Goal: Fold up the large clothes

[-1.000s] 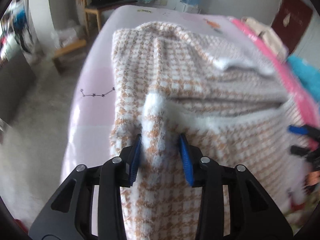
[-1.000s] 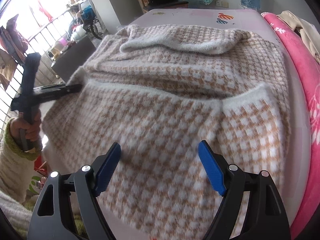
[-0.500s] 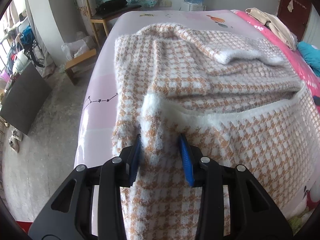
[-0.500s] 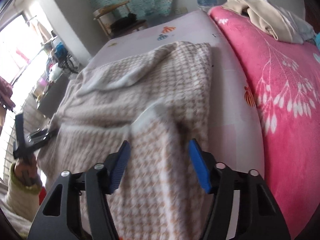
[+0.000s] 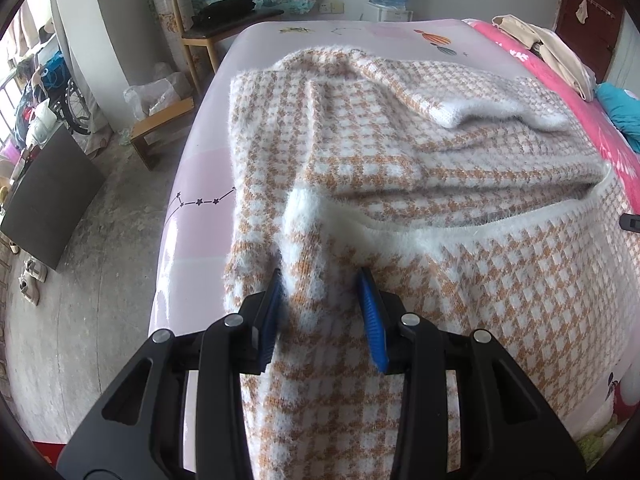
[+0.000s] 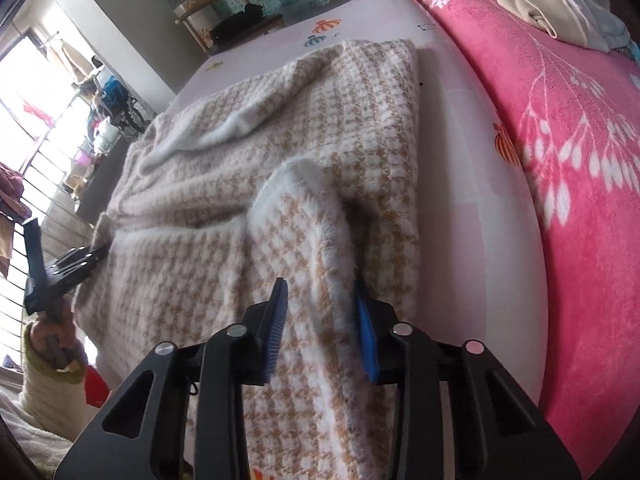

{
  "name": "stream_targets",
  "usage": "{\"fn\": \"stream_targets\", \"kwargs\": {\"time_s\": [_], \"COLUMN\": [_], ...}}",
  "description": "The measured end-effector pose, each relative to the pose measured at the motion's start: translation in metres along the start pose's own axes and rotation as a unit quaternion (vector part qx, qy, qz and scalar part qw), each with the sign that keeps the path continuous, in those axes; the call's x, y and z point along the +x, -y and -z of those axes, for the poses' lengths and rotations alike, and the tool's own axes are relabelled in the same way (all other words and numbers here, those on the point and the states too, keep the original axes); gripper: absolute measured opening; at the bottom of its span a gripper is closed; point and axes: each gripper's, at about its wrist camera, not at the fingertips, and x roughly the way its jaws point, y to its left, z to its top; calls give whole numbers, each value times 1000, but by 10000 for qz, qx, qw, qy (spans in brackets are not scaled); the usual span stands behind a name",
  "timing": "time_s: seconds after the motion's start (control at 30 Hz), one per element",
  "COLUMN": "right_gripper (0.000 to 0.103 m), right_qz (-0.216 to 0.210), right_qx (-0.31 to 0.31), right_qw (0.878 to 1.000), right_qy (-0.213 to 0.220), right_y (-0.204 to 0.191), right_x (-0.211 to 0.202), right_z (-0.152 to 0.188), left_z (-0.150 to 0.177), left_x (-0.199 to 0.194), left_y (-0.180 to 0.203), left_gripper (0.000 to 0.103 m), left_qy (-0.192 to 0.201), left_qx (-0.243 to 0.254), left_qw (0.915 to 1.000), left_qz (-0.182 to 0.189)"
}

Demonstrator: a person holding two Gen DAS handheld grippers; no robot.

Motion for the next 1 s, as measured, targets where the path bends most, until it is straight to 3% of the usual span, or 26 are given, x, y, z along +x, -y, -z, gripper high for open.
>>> {"fn": "stream_targets", "kwargs": {"time_s": [0.4, 0.67, 1.0], "right_gripper": [28, 28, 28], "right_qz": [590, 681, 782], "right_qx": [-651, -650, -653], "right_qw": [9961, 9955, 9948], "right_qy": [60, 55, 47], "right_y": [-22, -22, -24], "right_x": [4, 7, 8], "right_z": [-1, -2, -3], "left_z": [-1, -2, -1], "left_x": [1, 1, -2], "left_y": [2, 2, 11], "left_gripper": [36, 36, 37], "left_qy": [-24, -22, -66], "left_qx": [9, -11, 54], "left_qw": [10000, 10000, 9992], "left_qz": [-44, -76, -403]}}
